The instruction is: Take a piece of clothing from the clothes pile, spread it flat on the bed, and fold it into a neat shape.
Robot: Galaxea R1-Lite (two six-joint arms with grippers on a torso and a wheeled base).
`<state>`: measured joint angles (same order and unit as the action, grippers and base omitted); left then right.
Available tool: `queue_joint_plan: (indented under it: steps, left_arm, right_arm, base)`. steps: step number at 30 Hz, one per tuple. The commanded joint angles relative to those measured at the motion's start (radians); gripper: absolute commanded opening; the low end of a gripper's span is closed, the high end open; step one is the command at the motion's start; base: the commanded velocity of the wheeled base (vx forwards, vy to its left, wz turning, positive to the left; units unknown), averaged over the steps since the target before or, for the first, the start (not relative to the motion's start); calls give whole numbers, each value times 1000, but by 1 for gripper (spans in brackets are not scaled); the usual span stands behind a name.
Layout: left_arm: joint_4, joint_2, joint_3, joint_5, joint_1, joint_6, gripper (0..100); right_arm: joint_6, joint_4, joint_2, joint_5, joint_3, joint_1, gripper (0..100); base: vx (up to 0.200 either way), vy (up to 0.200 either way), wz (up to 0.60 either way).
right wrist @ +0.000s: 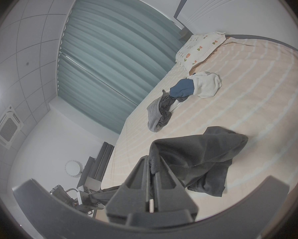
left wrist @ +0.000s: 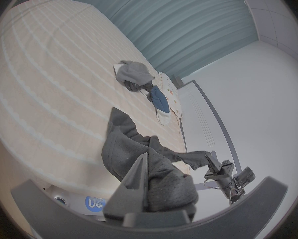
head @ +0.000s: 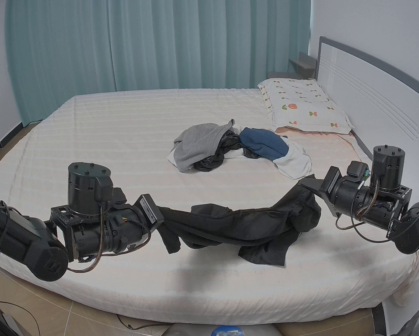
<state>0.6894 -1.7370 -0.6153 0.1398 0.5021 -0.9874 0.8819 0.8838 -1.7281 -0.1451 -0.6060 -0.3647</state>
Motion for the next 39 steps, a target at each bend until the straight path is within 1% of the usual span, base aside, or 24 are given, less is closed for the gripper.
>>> queue_joint_plan:
  steps: [1,4,5,6,10,20,27,34,39]
  left_arm:
    - [1,1,-3,0,-11,0,0]
    - [2,-7,-7,0,-27,-2,0]
    - [2,-7,-7,0,-27,-2,0]
    - [2,-6,-9,0,-30,-2,0]
    - [2,-1,-9,0,-31,-2,0]
    - [6,22,-12,-2,-43,0,0]
    - [1,54,-11,0,-47,0,0]
    - [2,67,-7,-5,-47,0,0]
    - [-2,88,-11,0,-62,1,0]
  right_arm:
    - [-1,1,2,7,-3,20,0]
    - [-4,0,5,33,3,20,0]
    - [-4,0,4,35,3,18,0]
    - [-6,1,-5,55,0,18,0]
    - [-6,1,-11,85,-1,16,0]
    - [-4,12,-5,93,-6,10,0]
    - [2,81,-4,90,-6,9,0]
    - [2,83,-4,90,-3,9,0]
    - [2,83,7,93,-8,10,0]
  base:
    - [0,200,0]
    - [0,200,0]
    - [0,200,0]
    - [0,200,0]
    - [0,200,0]
    - [0,200,0]
    - [0,200,0]
    - [0,200,0]
    - [0,200,0]
